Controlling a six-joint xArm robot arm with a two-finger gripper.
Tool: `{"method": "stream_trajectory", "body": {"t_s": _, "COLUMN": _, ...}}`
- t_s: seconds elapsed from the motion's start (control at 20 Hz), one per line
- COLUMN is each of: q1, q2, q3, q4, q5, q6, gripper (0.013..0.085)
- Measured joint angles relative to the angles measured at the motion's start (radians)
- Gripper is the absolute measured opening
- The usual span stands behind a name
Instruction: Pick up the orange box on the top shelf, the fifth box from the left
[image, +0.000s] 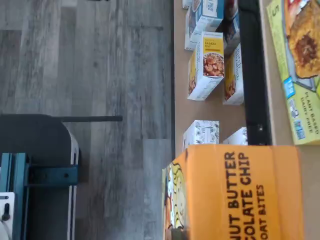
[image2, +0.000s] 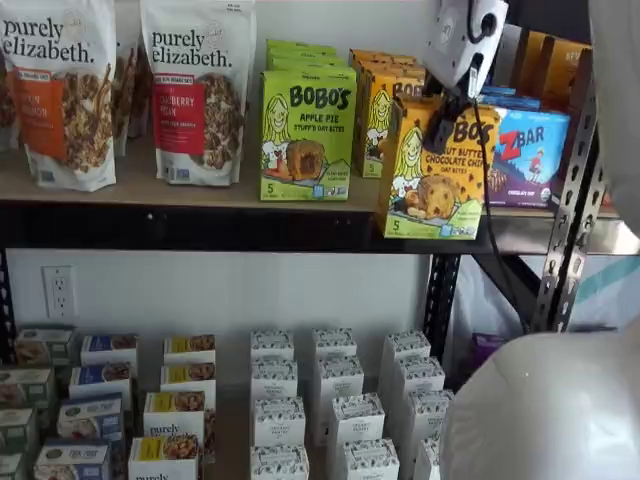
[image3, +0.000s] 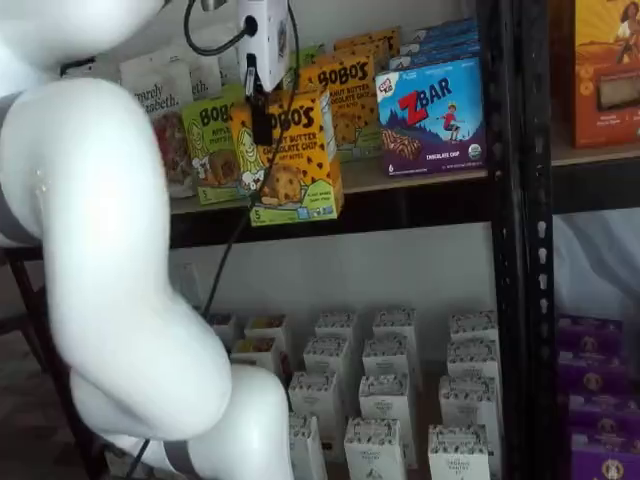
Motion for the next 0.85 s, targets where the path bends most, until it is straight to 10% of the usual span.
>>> {"method": "stream_trajectory", "body": {"t_s": 0.85, "q1": -0.025, "q2": -0.197, "q3": 0.205, "q4": -0.029, "q5": -0.040, "q6": -0.033, "gripper": 0.0410}}
